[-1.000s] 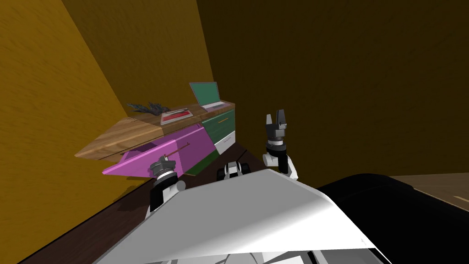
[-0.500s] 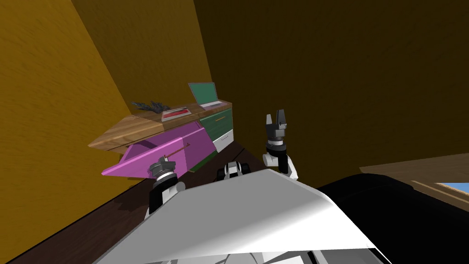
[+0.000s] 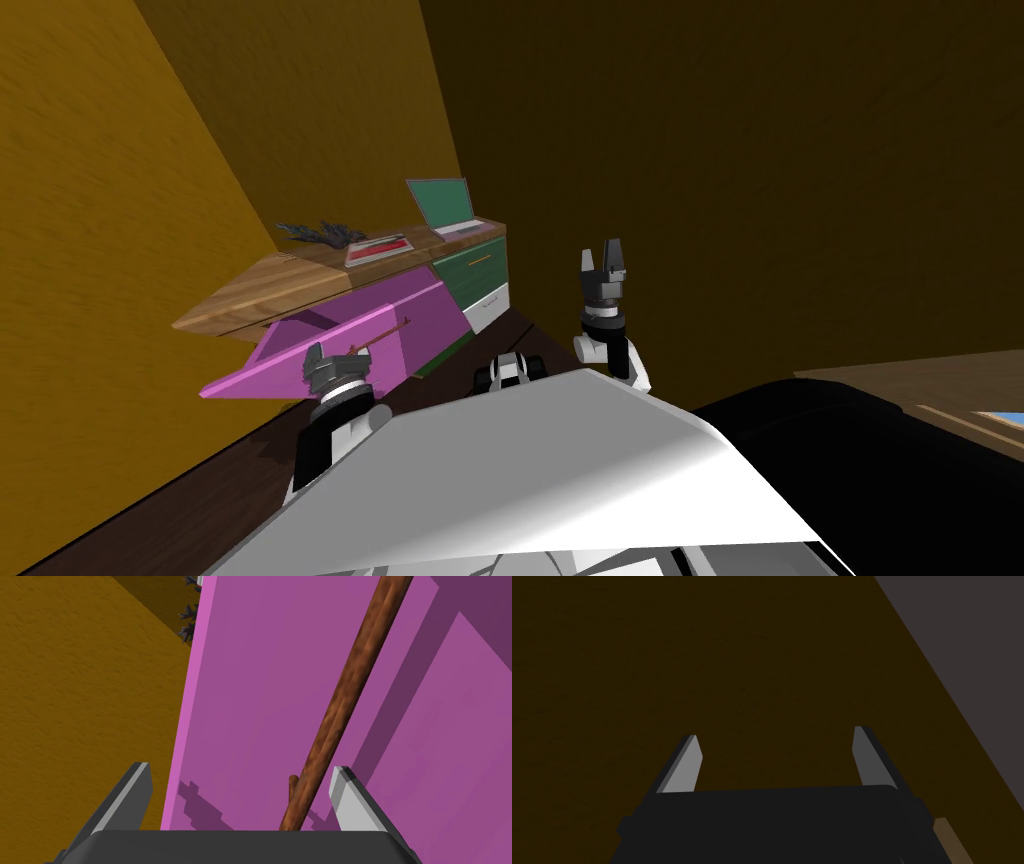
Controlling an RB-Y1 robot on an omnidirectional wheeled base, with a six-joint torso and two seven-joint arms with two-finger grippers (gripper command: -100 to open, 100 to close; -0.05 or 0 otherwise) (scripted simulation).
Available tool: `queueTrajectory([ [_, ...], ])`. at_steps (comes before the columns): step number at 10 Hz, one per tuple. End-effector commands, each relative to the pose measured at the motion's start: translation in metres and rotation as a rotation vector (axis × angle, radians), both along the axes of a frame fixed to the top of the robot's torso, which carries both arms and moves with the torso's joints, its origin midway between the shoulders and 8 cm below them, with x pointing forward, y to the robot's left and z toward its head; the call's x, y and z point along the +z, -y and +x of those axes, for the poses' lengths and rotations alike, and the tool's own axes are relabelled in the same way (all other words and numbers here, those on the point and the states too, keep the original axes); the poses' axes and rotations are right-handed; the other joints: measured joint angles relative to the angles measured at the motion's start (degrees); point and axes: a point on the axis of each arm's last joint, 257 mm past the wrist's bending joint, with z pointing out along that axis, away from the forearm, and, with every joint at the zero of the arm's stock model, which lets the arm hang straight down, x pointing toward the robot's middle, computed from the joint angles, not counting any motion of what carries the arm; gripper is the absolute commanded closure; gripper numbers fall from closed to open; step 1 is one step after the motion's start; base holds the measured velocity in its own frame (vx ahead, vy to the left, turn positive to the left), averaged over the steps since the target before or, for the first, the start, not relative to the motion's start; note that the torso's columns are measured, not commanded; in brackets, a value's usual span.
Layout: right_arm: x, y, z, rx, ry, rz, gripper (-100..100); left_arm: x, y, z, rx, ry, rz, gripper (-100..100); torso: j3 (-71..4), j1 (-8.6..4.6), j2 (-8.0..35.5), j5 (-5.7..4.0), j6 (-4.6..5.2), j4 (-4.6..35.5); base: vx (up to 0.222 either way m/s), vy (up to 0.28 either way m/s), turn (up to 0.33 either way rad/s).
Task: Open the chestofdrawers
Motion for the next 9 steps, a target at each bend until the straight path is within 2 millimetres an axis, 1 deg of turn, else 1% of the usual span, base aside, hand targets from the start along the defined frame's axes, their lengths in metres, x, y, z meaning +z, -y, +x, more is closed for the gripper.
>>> queueTrajectory([
  [1,0.0,0.0,0.0,0.0,0.0,0.0,0,0.014,-0.003,-0.008,0.0,-0.002,-0.001,-100,0.02,0.0,0.04,0.0,0.0,0.01,0.024,-0.004,-0.003],
  [3,0.0,0.0,0.0,0.0,0.0,0.0,0,0.026,-0.003,-0.013,-0.002,-0.003,0.0,-100,-0.01,-0.01,-0.02,0.0,-0.01,-0.01,0.024,-0.009,-0.008],
  [4,0.0,0.0,0.0,0.0,0.0,0.0,0,0.02,-0.004,-0.012,0.0,-0.009,-0.004,-100,-0.03,-0.11,0.04,-0.19,-0.05,0.11,0.015,-0.001,0.001],
  [5,0.0,0.0,0.0,0.0,0.0,0.0,0,0.02,-0.004,-0.012,-0.001,-0.012,-0.007,0,0.03,-0.14,0.09,-0.13,-0.02,0.07,0.0,0.0,0.0],
  [9,0.0,0.0,0.0,0.0,0.0,0.0,0,0.017,-0.004,-0.013,0.0,-0.018,-0.01,0,-0.03,-0.04,-0.02,-0.04,-0.01,0.01,0.0,0.0,0.0],
])
